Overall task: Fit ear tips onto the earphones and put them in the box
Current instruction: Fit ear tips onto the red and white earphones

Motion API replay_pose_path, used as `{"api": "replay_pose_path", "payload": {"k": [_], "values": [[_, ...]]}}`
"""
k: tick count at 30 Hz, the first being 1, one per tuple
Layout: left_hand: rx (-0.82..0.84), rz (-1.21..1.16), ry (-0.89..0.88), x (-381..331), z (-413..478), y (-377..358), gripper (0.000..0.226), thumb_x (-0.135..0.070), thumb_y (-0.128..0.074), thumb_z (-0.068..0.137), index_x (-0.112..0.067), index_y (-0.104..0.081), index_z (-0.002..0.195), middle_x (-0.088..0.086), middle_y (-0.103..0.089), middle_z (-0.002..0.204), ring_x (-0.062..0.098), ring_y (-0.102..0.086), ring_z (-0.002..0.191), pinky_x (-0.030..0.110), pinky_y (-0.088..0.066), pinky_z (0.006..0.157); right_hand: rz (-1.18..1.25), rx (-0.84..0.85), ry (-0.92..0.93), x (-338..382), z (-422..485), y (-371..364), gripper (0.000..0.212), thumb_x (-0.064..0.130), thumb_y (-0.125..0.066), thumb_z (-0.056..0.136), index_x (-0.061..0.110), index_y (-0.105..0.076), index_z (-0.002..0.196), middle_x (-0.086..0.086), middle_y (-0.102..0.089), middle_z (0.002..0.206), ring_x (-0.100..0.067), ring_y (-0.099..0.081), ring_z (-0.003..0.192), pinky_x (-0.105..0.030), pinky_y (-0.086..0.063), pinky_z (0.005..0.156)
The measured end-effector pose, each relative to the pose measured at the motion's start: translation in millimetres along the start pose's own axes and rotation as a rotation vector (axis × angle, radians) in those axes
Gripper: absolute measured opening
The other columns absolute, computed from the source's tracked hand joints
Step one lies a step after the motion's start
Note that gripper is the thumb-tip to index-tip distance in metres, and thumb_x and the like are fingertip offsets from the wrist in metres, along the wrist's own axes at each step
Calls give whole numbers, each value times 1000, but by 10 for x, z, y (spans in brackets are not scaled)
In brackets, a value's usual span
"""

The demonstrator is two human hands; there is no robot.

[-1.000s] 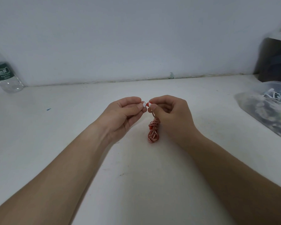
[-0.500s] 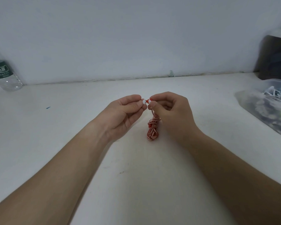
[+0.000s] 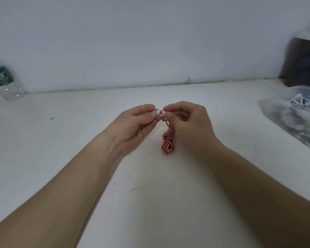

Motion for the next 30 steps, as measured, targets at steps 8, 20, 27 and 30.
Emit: {"api": "replay_pose_path", "payload": {"k": [8, 20, 27, 30], "values": [[16, -5, 25, 16, 0, 3, 18, 8, -58, 91, -6, -64, 100, 9, -75, 85, 15, -75, 78, 19, -60, 73, -25, 18, -6, -30, 19, 8, 7, 12, -74, 88, 18, -75, 91, -1, -76, 79, -25, -70, 75, -33, -58, 73], [-7, -9, 22, 35, -1, -7, 17, 10, -58, 90, -5, -63, 97, 10, -75, 82, 15, -75, 76, 19, -60, 71, -32, 45, 7, -35, 31, 17, 8, 10, -73, 88, 18, -74, 91, -2, -76, 81, -15, -68, 69, -30, -57, 71], [-7, -16, 40, 41, -17, -15, 17, 10, -56, 92, -5, -63, 95, 9, -75, 80, 15, -75, 74, 19, -60, 73, -33, 68, 27, -32, 40, 19, 8, 10, -73, 89, 18, -74, 90, -2, -76, 79, -19, -66, 67, -28, -56, 67], [-5, -35, 55, 42, -26, -25, 18, 11, -55, 92, -5, -63, 93, 10, -75, 78, 15, -75, 72, 19, -60, 71, -26, 85, 34, -27, 43, 19, 10, 10, -73, 89, 20, -73, 89, -3, -76, 78, -13, -63, 64, -27, -54, 65]]}}
Point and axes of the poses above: each hand's wrist, its own z-axis towards the middle knuckle, its own y-axis out of the back of the hand, x = y × z, the point moved 4 cm from there along z, towards the middle knuckle
